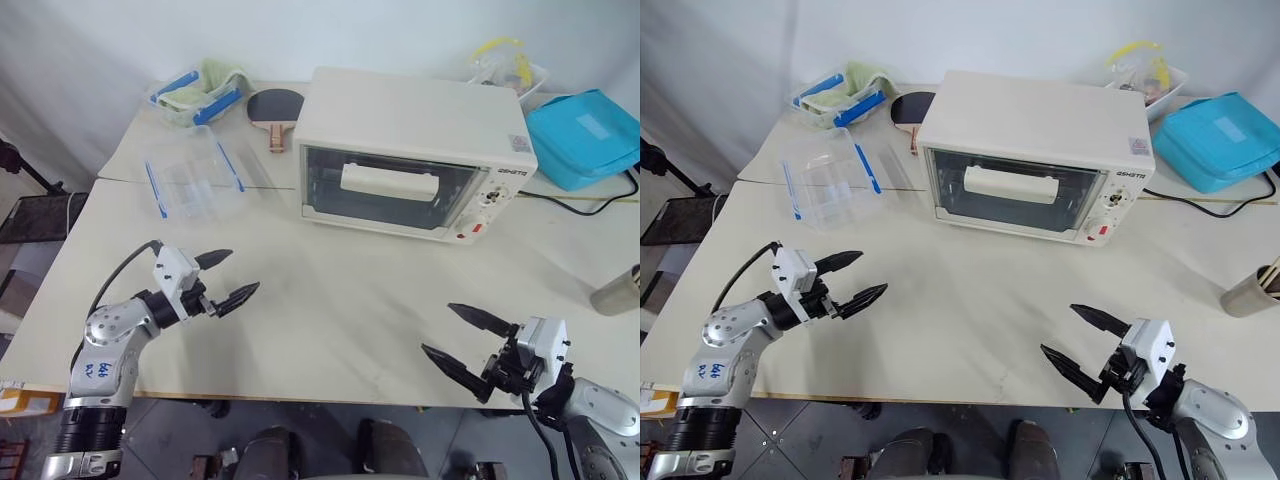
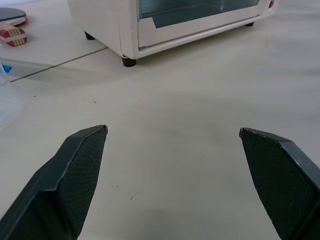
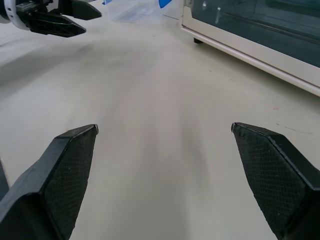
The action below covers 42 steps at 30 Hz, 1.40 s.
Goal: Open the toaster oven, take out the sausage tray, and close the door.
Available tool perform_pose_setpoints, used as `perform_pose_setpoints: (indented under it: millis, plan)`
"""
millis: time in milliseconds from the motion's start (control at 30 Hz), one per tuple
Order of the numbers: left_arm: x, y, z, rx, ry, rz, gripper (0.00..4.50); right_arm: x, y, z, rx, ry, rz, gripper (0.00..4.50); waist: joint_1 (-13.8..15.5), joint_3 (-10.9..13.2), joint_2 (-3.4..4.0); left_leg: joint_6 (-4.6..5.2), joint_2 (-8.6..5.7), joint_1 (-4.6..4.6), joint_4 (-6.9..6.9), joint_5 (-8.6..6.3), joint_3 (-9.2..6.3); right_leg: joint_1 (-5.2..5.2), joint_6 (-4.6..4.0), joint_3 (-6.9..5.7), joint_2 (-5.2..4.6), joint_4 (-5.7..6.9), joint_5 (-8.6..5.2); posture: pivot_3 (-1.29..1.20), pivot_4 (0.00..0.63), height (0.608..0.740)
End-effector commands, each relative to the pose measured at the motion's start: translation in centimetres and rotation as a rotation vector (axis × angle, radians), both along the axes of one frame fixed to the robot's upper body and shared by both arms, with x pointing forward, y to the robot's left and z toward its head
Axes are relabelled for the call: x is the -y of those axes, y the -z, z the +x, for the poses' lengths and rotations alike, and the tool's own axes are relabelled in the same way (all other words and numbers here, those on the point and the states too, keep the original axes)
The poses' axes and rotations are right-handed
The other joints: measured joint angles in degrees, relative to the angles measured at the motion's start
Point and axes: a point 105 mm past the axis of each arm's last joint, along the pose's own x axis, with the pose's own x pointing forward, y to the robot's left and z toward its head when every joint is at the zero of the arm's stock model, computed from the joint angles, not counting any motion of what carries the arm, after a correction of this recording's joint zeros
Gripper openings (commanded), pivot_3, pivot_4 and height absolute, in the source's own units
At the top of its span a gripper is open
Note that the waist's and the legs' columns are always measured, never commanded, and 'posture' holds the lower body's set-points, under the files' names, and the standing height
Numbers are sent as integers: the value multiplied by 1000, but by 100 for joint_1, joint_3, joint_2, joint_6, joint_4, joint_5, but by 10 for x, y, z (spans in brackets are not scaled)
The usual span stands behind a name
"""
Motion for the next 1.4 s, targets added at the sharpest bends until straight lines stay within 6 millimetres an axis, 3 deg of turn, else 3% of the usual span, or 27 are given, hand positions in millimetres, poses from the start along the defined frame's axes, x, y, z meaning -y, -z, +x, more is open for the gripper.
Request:
perform_pose_setpoints:
  millis: [33, 233, 433, 633, 767, 1000, 1167, 1267, 1400]
  plan:
    - [2, -13, -4, 32, 11, -14, 4500, -6, -8, 2, 13, -33, 34, 4474, -1, 0, 0, 0, 0, 0, 0, 0, 0, 0, 0, 0, 0, 0, 0, 0, 150, 740]
    - [-5, -36, -17, 6, 95, -182, 4500, -11, -55, 42, 61, 5, 172, 4474, -51, 0, 0, -2, 4, 3, 8, 2, 2, -2, 0, 7, 0, 11, 0, 0, 150, 740]
    - [-9, -52, -24, 32, 142, -198, 4500, -15, -97, 86, 131, 20, 239, 4474, -16, 0, 0, -6, 3, -5, 9, 5, -6, -7, -8, -3, 0, 17, -4, 0, 150, 740]
    - [-3, -51, -27, 22, 161, -195, 4500, -25, -112, 109, 170, 4, 242, 4474, -32, 0, 0, -1, -4, -13, 11, 3, -11, -7, -5, -11, -1, 14, -2, 0, 150, 740]
    - [-1, -48, -28, 19, 146, -202, 4500, -40, -116, 103, 176, -86, 246, 4474, -35, 0, 0, 0, -3, -14, 11, 4, -8, -8, -4, -15, 1, 15, -2, 0, 150, 740]
    - [1, -52, -23, 7, 131, -250, 4500, -55, -107, 76, 206, -261, 139, 4474, -98, 0, 0, -1, 7, -12, 11, 4, -2, -9, -5, -14, 8, 14, -3, 0, 150, 740]
    - [4, -73, -2, 46, 120, -335, 4500, -51, -74, 54, 234, -336, -84, 4474, -87, 1, -1, -2, 6, -13, 11, 5, -2, -10, -4, -15, 9, 14, -3, 0, 150, 740]
    - [10, -82, 18, 83, 110, -341, 3933, -49, -66, 54, 240, -327, -113, 4500, -88, 1, -2, -2, 1, -10, 11, 5, 4, -10, -4, -11, 8, 15, -2, 0, 150, 740]
    - [34, -92, 52, 127, 107, -317, 2821, -48, -64, 59, 271, -288, -118, 4500, -31, 3, -5, -2, -1, -10, 12, 6, 6, -10, -4, -16, 10, 16, -2, 0, 150, 740]
